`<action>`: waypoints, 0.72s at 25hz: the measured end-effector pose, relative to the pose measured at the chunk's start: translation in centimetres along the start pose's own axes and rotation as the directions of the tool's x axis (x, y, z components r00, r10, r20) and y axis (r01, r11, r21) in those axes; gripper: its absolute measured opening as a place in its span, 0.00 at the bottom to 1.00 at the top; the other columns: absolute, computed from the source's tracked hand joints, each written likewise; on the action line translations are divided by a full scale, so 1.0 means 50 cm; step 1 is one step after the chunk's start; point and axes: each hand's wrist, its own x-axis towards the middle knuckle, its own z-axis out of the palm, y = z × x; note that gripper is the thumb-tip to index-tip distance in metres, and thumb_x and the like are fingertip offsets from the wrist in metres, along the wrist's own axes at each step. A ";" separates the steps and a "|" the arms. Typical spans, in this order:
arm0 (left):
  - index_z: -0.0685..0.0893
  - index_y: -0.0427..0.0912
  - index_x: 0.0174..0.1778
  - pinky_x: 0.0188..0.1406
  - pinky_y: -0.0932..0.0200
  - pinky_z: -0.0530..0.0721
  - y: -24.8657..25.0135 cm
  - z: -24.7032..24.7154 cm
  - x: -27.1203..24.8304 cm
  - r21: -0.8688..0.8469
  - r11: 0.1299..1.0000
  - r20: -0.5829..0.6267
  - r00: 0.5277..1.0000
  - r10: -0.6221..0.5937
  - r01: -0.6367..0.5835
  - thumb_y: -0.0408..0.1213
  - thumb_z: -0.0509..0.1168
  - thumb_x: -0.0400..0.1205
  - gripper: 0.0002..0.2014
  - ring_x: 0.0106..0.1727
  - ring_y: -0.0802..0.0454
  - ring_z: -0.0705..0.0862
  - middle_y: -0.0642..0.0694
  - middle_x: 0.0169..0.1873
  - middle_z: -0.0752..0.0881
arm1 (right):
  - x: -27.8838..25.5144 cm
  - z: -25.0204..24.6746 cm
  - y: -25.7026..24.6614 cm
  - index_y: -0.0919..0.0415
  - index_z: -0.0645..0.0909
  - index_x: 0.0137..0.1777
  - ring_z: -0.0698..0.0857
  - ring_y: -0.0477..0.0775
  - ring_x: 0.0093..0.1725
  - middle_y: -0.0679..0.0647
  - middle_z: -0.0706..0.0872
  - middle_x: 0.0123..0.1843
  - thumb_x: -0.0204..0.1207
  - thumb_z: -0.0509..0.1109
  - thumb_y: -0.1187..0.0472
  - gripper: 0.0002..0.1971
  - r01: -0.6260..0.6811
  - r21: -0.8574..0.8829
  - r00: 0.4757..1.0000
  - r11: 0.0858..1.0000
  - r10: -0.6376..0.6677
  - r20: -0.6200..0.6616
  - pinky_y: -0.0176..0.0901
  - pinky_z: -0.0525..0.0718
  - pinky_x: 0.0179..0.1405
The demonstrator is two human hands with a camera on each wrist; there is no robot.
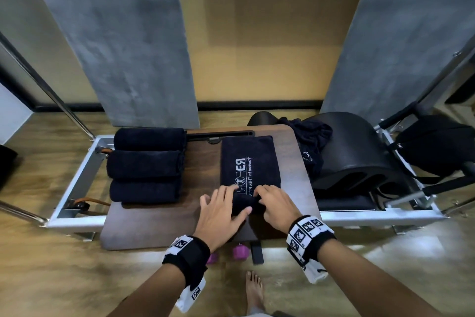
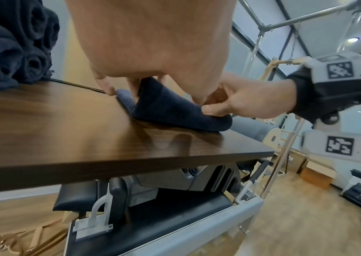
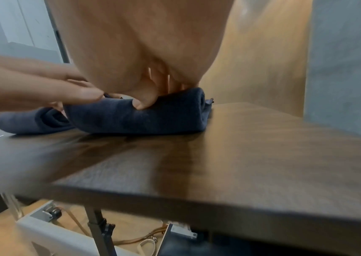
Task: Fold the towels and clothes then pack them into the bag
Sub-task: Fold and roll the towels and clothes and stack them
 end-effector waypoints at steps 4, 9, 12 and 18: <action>0.81 0.56 0.72 0.68 0.42 0.70 -0.007 -0.012 0.015 0.124 0.992 0.031 0.999 0.006 -0.010 0.62 0.61 0.88 0.21 0.73 0.50 0.75 0.57 0.70 0.77 | 0.025 -0.021 0.004 0.57 0.77 0.63 0.85 0.61 0.58 0.55 0.86 0.60 0.77 0.67 0.70 0.16 -0.020 -0.012 0.998 1.000 0.020 0.065 0.53 0.83 0.56; 0.82 0.58 0.59 0.58 0.47 0.63 -0.013 -0.001 0.058 0.105 0.994 0.066 0.997 -0.041 0.034 0.50 0.55 0.93 0.10 0.62 0.52 0.75 0.60 0.56 0.78 | 0.014 -0.019 0.029 0.54 0.71 0.63 0.86 0.60 0.49 0.53 0.81 0.56 0.89 0.61 0.57 0.07 -0.062 0.043 0.995 0.997 0.065 -0.071 0.55 0.85 0.45; 0.79 0.54 0.48 0.52 0.48 0.56 -0.015 0.002 0.086 0.046 0.997 0.077 0.995 -0.070 0.067 0.46 0.51 0.94 0.14 0.58 0.50 0.74 0.57 0.48 0.77 | 0.011 -0.010 0.033 0.56 0.74 0.58 0.83 0.57 0.54 0.52 0.77 0.58 0.90 0.60 0.51 0.09 -0.039 -0.009 0.978 0.999 0.036 -0.204 0.54 0.86 0.48; 0.73 0.56 0.50 0.57 0.46 0.63 -0.022 -0.007 0.111 0.041 0.997 0.082 0.995 -0.062 0.059 0.53 0.44 0.94 0.15 0.53 0.53 0.73 0.58 0.46 0.77 | 0.029 -0.023 0.058 0.50 0.77 0.64 0.79 0.50 0.61 0.45 0.80 0.62 0.80 0.74 0.45 0.18 0.129 -0.049 0.990 0.990 -0.131 -0.045 0.49 0.80 0.63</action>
